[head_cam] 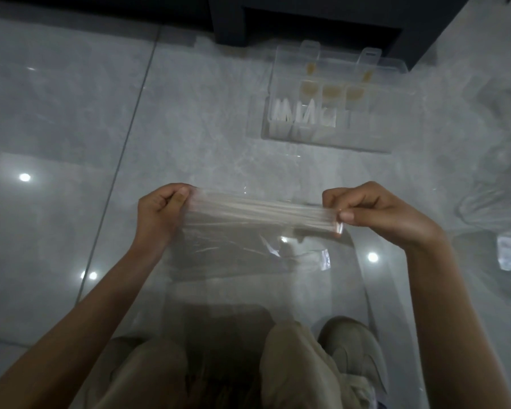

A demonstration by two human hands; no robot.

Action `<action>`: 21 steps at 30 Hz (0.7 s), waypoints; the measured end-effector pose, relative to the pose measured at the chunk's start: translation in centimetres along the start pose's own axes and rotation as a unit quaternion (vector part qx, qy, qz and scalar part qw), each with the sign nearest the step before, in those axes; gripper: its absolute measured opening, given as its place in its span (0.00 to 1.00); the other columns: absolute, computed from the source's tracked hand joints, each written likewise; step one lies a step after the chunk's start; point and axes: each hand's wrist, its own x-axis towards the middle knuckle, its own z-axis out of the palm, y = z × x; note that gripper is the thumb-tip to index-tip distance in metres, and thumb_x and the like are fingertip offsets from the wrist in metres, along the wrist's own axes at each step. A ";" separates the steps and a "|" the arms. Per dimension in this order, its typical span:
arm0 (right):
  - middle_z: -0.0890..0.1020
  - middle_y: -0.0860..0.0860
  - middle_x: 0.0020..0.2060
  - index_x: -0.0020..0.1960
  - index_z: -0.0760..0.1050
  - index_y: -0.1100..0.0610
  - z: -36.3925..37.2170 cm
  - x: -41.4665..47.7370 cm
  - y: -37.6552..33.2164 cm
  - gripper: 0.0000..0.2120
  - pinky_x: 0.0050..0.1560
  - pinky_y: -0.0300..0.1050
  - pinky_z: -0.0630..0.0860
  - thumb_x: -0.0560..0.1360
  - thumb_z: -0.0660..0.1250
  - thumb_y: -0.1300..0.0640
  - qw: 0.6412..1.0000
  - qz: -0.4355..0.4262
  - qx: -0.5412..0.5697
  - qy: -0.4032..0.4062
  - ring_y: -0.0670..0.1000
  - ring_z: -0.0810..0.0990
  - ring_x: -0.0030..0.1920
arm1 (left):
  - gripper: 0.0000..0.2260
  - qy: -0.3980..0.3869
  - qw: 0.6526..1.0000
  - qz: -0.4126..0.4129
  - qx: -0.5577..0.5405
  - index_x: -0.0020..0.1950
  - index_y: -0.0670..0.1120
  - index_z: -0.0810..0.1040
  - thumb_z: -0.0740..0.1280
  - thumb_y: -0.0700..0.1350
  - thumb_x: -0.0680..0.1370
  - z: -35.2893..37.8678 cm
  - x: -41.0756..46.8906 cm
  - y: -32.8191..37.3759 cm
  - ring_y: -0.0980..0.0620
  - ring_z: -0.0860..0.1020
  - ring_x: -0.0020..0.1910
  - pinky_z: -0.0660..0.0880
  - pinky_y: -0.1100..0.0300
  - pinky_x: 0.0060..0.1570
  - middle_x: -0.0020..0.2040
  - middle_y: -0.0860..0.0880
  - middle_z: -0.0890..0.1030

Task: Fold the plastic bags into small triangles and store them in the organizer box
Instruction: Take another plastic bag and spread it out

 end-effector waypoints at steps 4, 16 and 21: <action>0.74 0.50 0.36 0.32 0.79 0.51 0.2 0.3 0.2 0.13 0.43 0.40 0.69 0.71 0.71 0.45 0.999 -0.018 0.027 0.019 0.49 0.72 0.36 | 0.08 -0.020 1.000 0.013 -0.007 0.47 0.41 0.81 0.62 0.36 0.80 0.1 -0.2 0.4 0.68 0.76 0.38 0.71 0.73 0.43 0.40 0.55 0.80; 0.81 0.62 0.42 0.38 0.76 0.62 -0.2 1.2 1.8 0.13 0.50 0.46 0.72 0.77 0.67 0.56 0.968 0.088 -0.141 0.187 0.59 0.78 0.44 | 0.14 0.036 0.997 -0.012 -0.072 0.39 0.46 0.78 0.58 0.41 0.83 0.4 -0.6 0.3 0.62 0.72 0.34 0.69 0.69 0.38 0.33 0.56 0.76; 0.74 0.55 0.31 0.36 0.73 0.68 -0.3 1.5 2.3 0.17 0.41 0.38 0.69 0.78 0.66 0.56 0.955 0.077 -0.115 0.262 0.48 0.72 0.35 | 0.12 0.045 0.999 0.012 -0.015 0.45 0.42 0.79 0.58 0.41 0.83 0.5 -0.7 0.4 0.64 0.72 0.33 0.68 0.70 0.37 0.34 0.51 0.75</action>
